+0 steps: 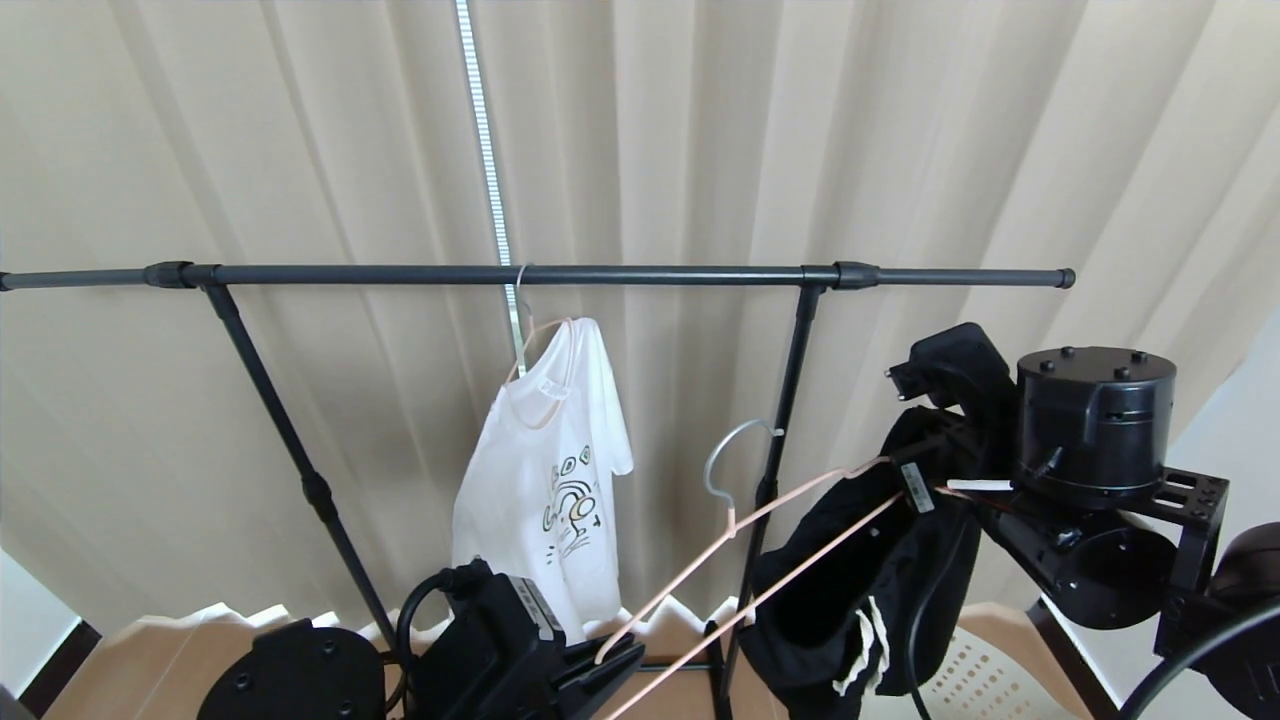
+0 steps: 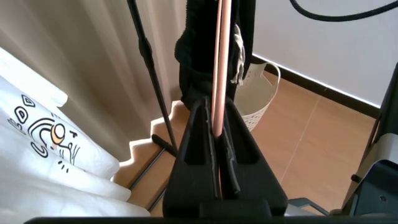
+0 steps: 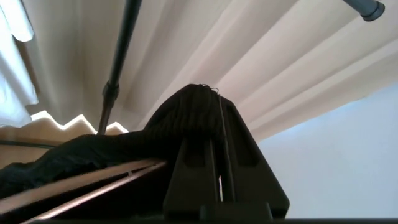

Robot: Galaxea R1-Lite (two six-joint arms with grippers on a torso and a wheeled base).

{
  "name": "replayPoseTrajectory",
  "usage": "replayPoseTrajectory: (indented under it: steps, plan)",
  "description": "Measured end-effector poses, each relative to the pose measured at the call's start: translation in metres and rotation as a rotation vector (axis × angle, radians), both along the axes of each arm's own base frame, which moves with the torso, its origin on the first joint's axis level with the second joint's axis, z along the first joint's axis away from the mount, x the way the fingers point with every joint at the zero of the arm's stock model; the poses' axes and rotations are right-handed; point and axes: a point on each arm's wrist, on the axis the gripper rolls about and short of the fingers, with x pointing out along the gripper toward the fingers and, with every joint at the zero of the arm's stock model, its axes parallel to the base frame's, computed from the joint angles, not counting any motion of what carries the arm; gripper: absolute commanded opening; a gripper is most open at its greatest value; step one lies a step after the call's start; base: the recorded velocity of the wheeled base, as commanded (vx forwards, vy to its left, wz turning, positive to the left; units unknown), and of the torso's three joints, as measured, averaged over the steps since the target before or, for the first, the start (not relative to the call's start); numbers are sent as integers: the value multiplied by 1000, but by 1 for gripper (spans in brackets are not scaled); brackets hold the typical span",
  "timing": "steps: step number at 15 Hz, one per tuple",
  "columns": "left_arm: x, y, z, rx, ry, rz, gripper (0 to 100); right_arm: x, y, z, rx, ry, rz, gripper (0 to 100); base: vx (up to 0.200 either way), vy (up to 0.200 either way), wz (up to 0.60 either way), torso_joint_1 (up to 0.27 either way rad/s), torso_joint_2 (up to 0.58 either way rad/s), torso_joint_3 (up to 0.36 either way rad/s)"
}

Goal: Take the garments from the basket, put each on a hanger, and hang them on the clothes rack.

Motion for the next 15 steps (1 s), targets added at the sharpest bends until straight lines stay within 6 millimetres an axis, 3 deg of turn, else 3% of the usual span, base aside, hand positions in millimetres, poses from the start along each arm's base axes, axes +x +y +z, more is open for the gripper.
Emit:
replayPoseTrajectory:
  steps: [15]
  plan:
    - [4, -1, -4, -9, 18, 15, 0, -67, 43, 6, 7, -11, 287, 0, 0, 0, 0, 0, 0, 0]
